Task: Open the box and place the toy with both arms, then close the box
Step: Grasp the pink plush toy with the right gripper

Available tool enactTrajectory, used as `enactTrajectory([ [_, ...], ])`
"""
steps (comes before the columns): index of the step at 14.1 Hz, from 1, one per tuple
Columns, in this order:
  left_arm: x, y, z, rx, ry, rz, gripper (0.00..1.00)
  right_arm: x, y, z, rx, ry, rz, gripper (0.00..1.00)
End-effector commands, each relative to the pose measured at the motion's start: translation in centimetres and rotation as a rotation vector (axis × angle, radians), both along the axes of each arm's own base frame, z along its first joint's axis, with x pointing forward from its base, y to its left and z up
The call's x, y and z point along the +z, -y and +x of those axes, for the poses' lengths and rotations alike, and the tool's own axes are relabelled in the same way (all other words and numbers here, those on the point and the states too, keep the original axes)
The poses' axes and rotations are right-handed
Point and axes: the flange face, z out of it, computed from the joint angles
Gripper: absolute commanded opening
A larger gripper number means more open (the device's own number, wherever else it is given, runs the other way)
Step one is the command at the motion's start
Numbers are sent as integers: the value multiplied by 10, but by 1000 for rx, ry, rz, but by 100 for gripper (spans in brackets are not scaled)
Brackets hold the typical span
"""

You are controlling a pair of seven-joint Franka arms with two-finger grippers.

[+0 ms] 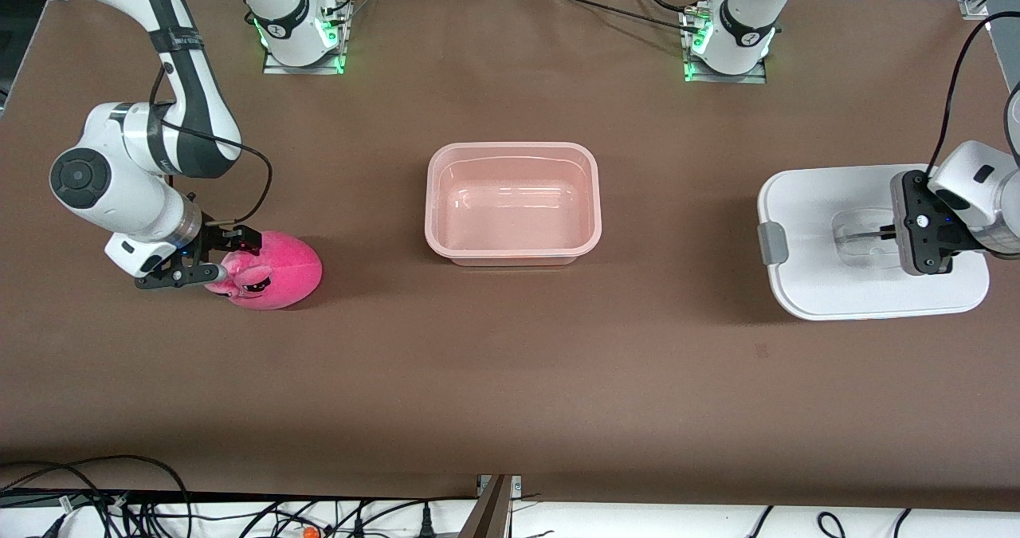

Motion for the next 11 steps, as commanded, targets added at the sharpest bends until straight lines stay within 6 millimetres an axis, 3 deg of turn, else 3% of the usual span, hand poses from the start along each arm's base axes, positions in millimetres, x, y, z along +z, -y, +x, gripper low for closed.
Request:
enactTrajectory([
  [1, 2, -1, -1, -47, -13, 43, 0, -5, -2, 0, -2, 12, 13, 75],
  [4, 2, 3, -1, -49, -14, 44, 0, -9, -3, 2, -2, 7, 11, 27],
  [6, 1, 4, -1, -50, -17, 43, 0, -8, -8, 2, 13, 7, 12, 1],
  [11, 1, 7, -1, -51, -17, 38, 0, 10, -12, 10, 62, 31, 14, 0],
])
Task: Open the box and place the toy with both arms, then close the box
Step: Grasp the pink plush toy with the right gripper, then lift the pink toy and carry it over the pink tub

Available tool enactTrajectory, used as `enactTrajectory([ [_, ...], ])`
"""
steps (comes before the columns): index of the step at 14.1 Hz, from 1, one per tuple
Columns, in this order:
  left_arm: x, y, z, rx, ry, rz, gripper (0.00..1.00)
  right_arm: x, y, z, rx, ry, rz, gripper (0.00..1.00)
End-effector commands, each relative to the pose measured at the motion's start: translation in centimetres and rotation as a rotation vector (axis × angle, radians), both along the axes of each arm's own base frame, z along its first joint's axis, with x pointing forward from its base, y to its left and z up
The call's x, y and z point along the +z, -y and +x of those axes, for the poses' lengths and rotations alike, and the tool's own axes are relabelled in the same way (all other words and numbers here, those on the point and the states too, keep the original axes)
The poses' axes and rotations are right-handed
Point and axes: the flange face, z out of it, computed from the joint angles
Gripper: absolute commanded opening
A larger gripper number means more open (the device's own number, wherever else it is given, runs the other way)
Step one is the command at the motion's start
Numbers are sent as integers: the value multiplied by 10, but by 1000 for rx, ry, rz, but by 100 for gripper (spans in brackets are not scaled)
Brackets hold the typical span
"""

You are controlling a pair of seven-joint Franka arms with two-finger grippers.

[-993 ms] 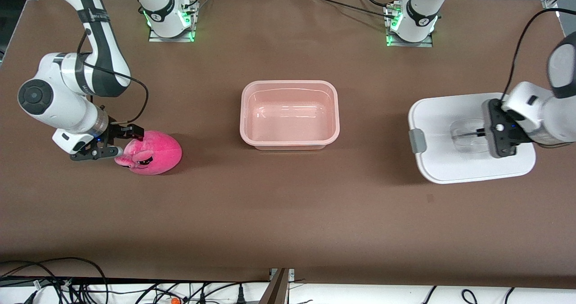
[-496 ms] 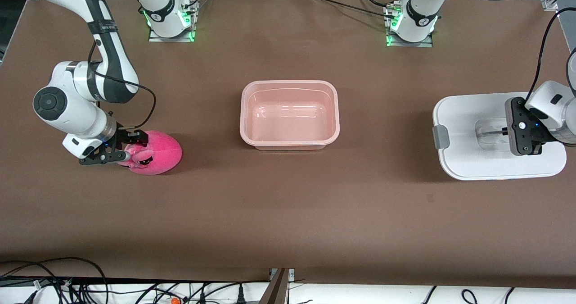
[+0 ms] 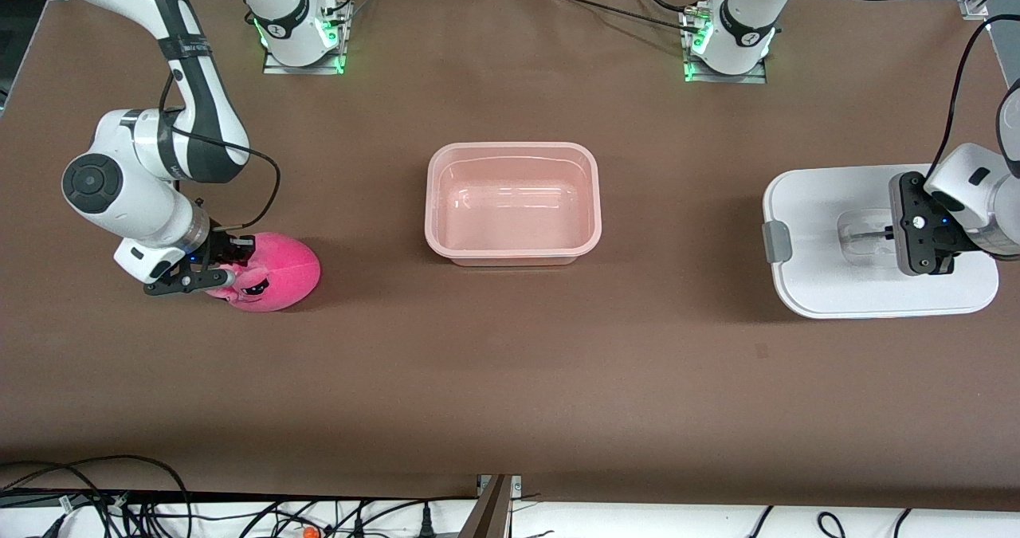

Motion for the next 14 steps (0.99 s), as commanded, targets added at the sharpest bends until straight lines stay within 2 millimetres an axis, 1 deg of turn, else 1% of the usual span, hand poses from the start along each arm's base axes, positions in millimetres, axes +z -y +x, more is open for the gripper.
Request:
enactTrajectory([
  [1, 5, 2, -2, -29, -8, 18, 0, 14, -9, 4, 36, 3, 16, 0],
  [3, 4, 1, -2, -31, -10, 15, 0, 34, -14, 11, 48, -24, 14, 0],
  [6, 6, 0, -2, -25, -7, 20, 0, 70, -54, 15, 158, -97, 29, 0],
  [8, 6, 2, -2, -28, -7, 19, 0, 101, -87, 15, 214, -128, 33, 0],
  [10, 6, 2, -2, -28, -7, 21, 0, 125, -122, 6, 275, -166, 23, 0],
  [12, 6, 3, -1, -29, -7, 19, 0, 144, -166, -9, 388, -211, 24, 0],
  [14, 6, 3, -1, -29, -5, 19, 0, 162, -217, -25, 519, -197, 24, 0],
])
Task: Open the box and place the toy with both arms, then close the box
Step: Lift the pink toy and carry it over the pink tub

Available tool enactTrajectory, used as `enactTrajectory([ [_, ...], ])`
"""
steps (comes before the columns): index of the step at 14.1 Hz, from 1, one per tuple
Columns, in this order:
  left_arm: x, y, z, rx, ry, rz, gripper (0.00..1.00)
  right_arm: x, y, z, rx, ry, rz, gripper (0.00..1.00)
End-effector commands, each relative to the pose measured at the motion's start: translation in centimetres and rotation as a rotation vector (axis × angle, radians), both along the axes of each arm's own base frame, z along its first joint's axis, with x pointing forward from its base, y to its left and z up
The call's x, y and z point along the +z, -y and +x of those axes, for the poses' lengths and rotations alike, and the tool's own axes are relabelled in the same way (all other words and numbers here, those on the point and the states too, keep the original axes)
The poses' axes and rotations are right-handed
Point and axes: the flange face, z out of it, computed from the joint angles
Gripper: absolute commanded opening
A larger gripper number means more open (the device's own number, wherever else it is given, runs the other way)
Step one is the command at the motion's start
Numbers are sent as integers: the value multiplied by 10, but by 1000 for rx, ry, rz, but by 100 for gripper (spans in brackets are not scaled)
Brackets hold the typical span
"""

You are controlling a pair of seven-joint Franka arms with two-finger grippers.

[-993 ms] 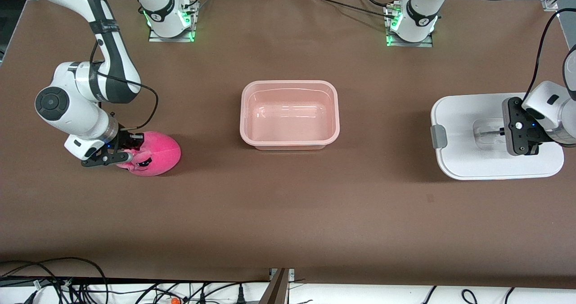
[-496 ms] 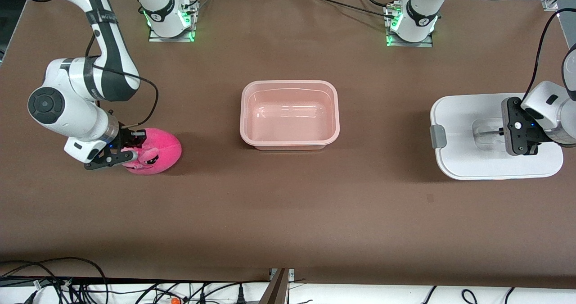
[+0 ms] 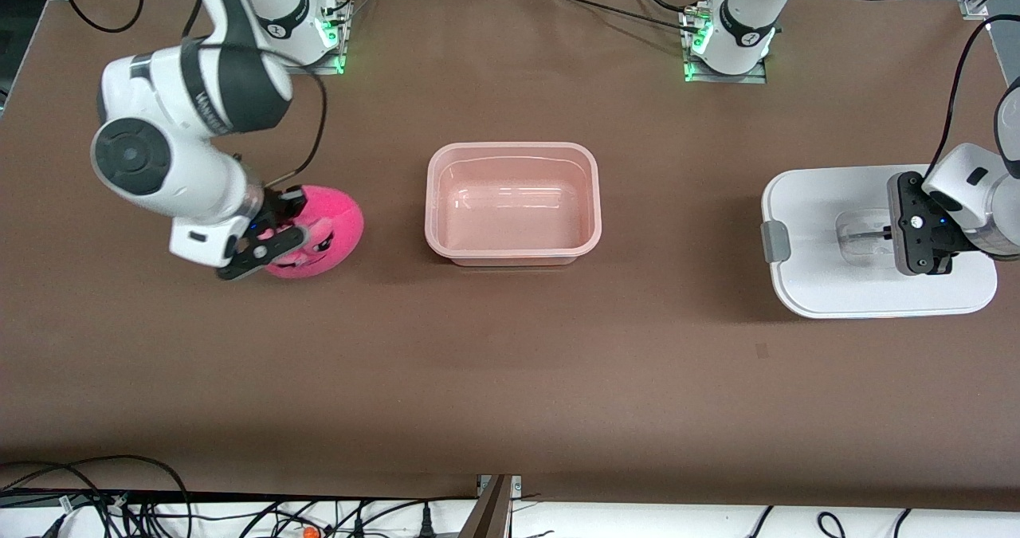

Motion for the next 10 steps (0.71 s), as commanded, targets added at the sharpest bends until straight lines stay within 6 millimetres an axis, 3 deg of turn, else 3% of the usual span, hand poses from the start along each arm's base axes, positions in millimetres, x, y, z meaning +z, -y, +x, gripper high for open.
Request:
enactTrajectory([
  [1, 7, 1, -1, -27, -3, 22, 0, 31, -69, -25, 171, 18, 19, 0],
  [4, 7, 2, -1, -25, -4, 22, 0, 51, -133, -52, 367, 51, 43, 0],
  [6, 6, 2, -2, -25, -8, 22, 0, 41, -174, -74, 587, 34, 40, 0],
  [10, 7, 3, -2, -26, -6, 22, 0, 36, -233, -98, 811, 51, -8, 0],
])
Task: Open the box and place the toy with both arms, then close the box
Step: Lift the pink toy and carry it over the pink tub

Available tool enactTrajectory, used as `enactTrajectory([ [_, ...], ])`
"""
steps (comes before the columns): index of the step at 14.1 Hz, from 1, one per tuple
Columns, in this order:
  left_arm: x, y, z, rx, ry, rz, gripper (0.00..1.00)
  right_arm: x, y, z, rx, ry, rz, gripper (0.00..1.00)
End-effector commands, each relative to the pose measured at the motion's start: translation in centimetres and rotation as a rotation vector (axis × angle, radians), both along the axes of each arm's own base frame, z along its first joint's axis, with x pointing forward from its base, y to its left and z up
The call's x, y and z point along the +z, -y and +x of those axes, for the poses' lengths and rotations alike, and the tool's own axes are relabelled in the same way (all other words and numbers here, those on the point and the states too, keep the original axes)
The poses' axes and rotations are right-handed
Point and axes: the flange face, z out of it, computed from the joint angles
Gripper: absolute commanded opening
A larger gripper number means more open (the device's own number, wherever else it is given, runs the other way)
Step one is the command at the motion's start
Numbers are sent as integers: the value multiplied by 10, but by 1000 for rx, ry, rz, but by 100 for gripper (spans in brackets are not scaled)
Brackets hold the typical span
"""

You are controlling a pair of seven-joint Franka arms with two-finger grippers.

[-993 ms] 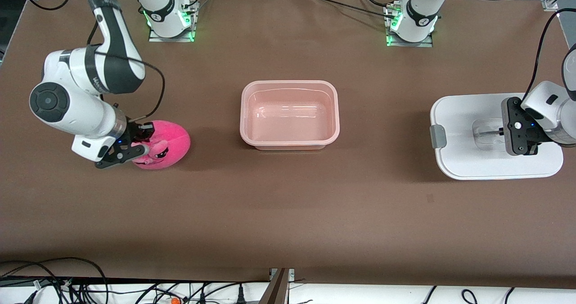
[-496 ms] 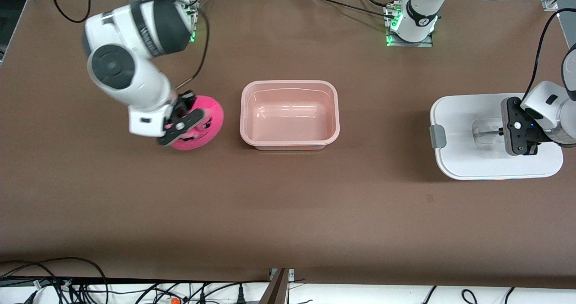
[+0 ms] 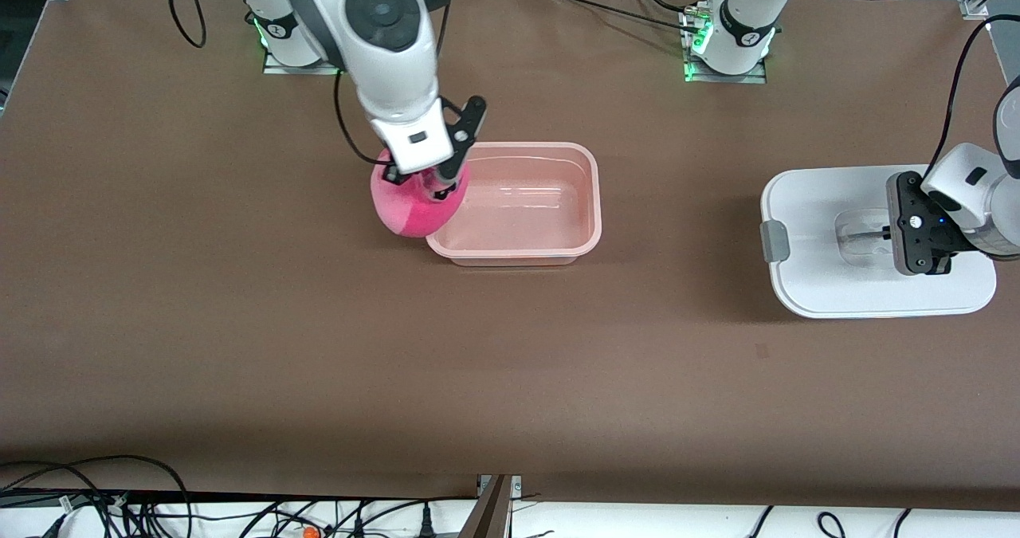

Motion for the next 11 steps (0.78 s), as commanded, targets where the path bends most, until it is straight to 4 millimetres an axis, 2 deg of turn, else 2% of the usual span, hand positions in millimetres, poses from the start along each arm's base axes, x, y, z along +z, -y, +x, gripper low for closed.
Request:
enactTrajectory([
  [1, 7, 1, -2, -24, -6, 22, 0, -7, -34, -6, 117, -2, -28, 0],
  [5, 6, -1, -2, -23, -7, 21, 0, -40, -75, -22, 163, -12, -46, 0],
  [8, 5, -3, -2, -21, -11, 19, 0, -59, -90, -26, 182, -20, -62, 0],
  [11, 5, -6, -3, -21, -11, 18, 0, -74, -95, -23, 184, -14, -59, 0],
])
